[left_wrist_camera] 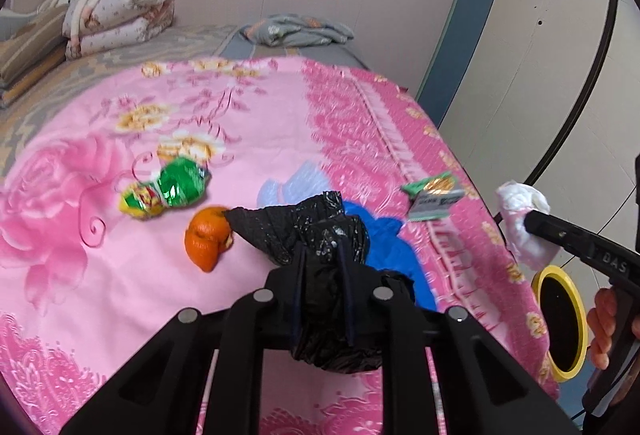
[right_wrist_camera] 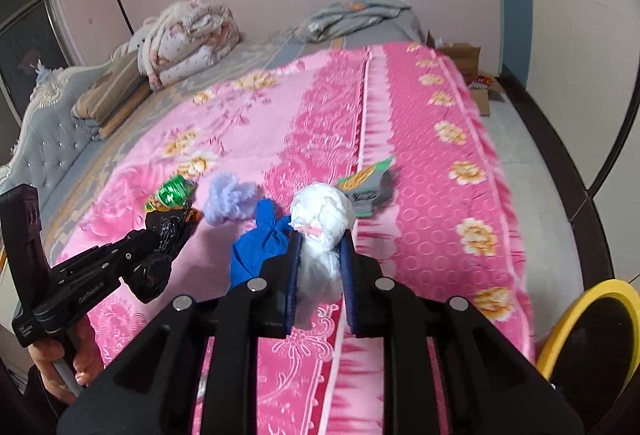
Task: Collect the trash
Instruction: 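Carry the black bag and white tissue over the yellow-rimmed bin with both tools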
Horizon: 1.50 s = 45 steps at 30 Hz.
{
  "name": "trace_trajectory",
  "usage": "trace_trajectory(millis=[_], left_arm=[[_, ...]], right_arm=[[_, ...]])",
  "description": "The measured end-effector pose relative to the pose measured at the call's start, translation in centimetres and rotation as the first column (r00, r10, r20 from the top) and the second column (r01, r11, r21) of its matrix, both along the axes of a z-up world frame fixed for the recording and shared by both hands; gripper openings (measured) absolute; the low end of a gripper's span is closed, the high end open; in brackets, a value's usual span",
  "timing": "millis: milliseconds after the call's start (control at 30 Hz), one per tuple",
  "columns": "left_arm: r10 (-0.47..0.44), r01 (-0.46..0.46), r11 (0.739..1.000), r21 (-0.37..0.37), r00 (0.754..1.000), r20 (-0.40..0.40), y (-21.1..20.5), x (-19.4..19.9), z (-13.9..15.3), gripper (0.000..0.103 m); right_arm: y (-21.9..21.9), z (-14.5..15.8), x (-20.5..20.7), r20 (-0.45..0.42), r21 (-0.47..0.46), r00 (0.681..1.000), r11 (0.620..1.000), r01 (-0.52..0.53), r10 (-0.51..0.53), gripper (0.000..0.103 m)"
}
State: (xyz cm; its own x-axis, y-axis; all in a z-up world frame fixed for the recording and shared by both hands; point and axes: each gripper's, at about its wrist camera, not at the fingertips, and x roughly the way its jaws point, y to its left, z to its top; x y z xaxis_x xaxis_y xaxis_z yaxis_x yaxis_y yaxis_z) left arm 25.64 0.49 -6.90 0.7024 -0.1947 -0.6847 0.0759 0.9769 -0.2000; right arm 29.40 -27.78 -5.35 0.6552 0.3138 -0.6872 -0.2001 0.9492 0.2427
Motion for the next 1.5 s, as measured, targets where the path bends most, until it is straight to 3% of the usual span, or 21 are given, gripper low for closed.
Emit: trace_trajectory(millis=[333, 733, 1167, 1500], left_arm=[[-0.042, 0.039, 0.999, 0.029, 0.996, 0.082, -3.9, -2.1, 5.8, 0.014], [-0.169, 0.164, 0.985, 0.043, 0.972, 0.165, -11.5, -4.1, 10.9, 0.014], [-0.322, 0.318, 0.946, 0.055, 0.921, 0.22, -20.7, -4.9, 14.0, 0.014], [-0.414, 0.406, 0.91, 0.083, 0.881, 0.228, -26.8, -4.7, 15.1, 0.014]], right_arm=[[-5.1, 6.4, -4.9, 0.109, 0.038, 0.992, 0.997, 0.065, -0.068, 0.018], [-12.6, 12.2, -10.3, 0.226, 0.051, 0.958, 0.984, 0.17, -0.177, 0.018], [-22.3, 15.3, -15.1, 0.283, 0.08, 0.897, 0.94, 0.332, -0.341, 0.018], [-27.7, 15.5, -17.0, 0.303, 0.083, 0.846, 0.897, 0.435, -0.438, 0.018]])
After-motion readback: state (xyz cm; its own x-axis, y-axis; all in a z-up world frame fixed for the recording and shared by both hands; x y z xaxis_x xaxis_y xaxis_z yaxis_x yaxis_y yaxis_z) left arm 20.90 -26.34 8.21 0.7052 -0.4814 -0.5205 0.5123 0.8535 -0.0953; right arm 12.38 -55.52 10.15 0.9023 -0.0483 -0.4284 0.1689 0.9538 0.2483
